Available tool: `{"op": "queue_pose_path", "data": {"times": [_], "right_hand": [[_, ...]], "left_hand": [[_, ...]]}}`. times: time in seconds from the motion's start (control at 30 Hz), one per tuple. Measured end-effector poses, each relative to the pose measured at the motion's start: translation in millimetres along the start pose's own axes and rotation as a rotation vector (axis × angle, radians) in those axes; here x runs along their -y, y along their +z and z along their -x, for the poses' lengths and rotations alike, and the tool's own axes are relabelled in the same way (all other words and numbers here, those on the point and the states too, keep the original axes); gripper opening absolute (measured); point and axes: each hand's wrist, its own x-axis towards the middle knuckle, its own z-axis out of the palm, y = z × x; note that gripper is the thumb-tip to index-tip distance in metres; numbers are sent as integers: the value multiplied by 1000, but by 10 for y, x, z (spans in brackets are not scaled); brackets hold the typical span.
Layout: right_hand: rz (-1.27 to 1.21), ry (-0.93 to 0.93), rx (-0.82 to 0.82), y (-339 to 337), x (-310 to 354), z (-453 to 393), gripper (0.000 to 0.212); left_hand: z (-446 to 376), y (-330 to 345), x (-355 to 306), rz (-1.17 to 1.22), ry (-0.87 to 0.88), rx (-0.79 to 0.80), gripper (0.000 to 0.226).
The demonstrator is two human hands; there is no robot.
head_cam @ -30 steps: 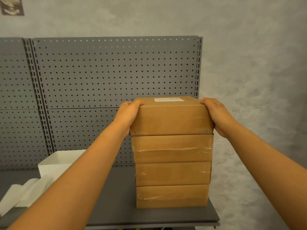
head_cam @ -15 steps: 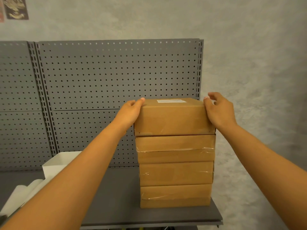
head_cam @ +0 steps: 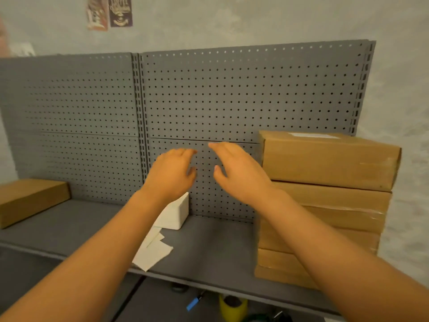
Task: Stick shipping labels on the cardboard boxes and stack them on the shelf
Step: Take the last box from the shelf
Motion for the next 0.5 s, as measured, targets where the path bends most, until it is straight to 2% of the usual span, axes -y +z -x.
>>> {"op": "queue_pose_path", "data": {"times": [0.23, 0.5], "right_hand": [[79, 70, 238, 883, 510, -280, 60], [61, 58, 299, 1945, 1434, -880, 60]], "left_hand": [[436, 45, 1113, -248, -9, 145, 50], [723, 15, 2590, -345, -7, 235, 54]]}}
